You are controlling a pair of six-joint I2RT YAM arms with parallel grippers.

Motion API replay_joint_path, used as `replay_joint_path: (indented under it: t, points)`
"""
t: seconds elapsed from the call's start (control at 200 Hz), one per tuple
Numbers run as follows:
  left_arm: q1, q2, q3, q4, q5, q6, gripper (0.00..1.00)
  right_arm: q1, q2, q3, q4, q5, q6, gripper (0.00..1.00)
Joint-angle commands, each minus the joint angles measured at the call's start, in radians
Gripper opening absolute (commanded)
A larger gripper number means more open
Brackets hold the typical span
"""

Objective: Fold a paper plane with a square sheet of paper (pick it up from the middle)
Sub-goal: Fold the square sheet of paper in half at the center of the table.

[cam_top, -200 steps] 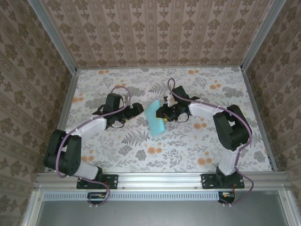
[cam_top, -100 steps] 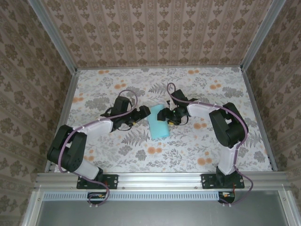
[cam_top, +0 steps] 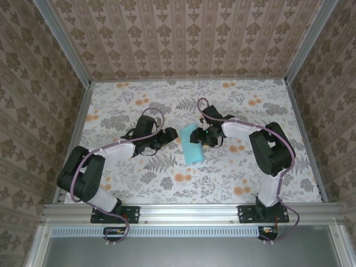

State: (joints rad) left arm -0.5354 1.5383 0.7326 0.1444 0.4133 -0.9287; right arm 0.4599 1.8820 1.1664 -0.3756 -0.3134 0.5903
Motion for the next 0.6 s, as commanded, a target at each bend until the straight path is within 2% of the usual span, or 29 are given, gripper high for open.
replay_joint_path:
  t: [0.0,0.32,0.595]
  points:
    - [-0.010,0.032,0.003,0.054,0.027,-0.010,0.72,-0.002,-0.034,0.020,-0.057,0.056,0.005,0.61]
    - [-0.015,0.052,0.020,0.067,0.004,0.036,0.68,-0.006,-0.023,0.024,-0.059,0.110,0.024,0.54]
    - [-0.015,0.098,0.045,0.076,0.030,0.031,0.63,-0.010,-0.002,-0.007,-0.015,0.125,0.123,0.51]
